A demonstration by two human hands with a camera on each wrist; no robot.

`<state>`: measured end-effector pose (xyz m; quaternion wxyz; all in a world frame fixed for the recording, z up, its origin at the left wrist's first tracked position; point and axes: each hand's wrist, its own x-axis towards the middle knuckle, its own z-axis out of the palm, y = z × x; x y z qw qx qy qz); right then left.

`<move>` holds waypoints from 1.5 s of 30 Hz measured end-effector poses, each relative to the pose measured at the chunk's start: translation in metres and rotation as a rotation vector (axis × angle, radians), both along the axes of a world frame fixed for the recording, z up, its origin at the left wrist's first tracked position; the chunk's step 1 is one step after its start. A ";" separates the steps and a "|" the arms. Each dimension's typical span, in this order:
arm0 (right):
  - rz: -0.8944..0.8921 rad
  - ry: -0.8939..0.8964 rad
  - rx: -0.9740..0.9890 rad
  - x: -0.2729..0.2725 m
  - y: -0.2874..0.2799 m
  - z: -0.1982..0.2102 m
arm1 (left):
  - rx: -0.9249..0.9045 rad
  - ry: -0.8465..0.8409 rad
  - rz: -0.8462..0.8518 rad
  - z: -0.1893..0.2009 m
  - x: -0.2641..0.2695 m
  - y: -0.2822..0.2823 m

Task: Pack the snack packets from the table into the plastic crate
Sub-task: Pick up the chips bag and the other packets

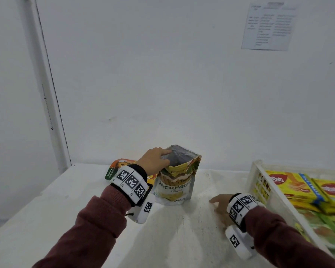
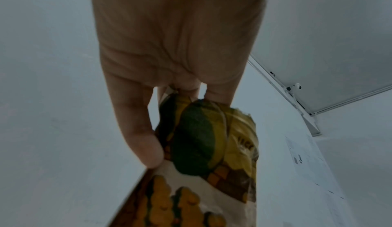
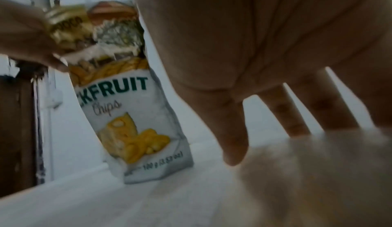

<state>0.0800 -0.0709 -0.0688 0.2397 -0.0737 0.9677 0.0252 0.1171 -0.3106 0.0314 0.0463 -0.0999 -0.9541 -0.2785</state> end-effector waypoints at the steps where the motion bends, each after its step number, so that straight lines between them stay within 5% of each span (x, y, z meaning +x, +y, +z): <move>1: 0.006 0.008 0.004 -0.002 -0.001 0.003 | 0.003 0.000 0.000 0.000 0.000 0.000; 7: -0.046 0.182 0.031 -0.017 -0.001 0.002 | 0.021 -0.005 0.003 0.000 -0.001 0.001; 15: -0.097 0.174 -0.082 -0.021 -0.001 0.002 | -0.016 -0.007 0.010 0.001 0.005 0.002; 27: 0.034 0.435 -0.450 -0.011 0.002 0.073 | -0.039 -0.010 0.012 0.005 0.011 0.005; 45: 0.073 0.391 -0.519 0.001 0.003 0.029 | -0.081 -0.007 -0.014 0.005 0.012 0.004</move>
